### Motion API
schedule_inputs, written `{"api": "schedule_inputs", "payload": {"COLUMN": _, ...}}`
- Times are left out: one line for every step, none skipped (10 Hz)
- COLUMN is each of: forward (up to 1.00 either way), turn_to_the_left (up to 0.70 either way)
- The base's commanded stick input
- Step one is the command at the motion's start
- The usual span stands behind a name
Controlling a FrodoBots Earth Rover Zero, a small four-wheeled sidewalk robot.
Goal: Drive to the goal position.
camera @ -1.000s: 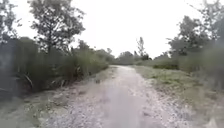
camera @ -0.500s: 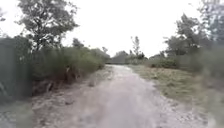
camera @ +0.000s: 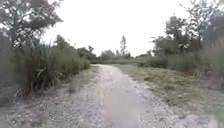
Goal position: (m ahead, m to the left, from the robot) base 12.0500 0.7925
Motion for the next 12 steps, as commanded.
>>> {"api": "schedule_inputs", "payload": {"forward": 0.85, "turn_to_the_left": 0.0}}
{"api": "schedule_inputs", "payload": {"forward": 0.85, "turn_to_the_left": 0.0}}
{"api": "schedule_inputs", "payload": {"forward": 0.85, "turn_to_the_left": 0.0}}
{"api": "schedule_inputs", "payload": {"forward": 0.85, "turn_to_the_left": 0.0}}
{"api": "schedule_inputs", "payload": {"forward": 0.85, "turn_to_the_left": 0.0}}
{"api": "schedule_inputs", "payload": {"forward": 0.85, "turn_to_the_left": 0.0}}
{"api": "schedule_inputs", "payload": {"forward": 0.85, "turn_to_the_left": 0.0}}
{"api": "schedule_inputs", "payload": {"forward": 0.85, "turn_to_the_left": 0.0}}
{"api": "schedule_inputs", "payload": {"forward": 0.85, "turn_to_the_left": 0.0}}
{"api": "schedule_inputs", "payload": {"forward": 0.85, "turn_to_the_left": 0.0}}
{"api": "schedule_inputs", "payload": {"forward": 0.85, "turn_to_the_left": 0.0}}
{"api": "schedule_inputs", "payload": {"forward": 0.85, "turn_to_the_left": 0.0}}
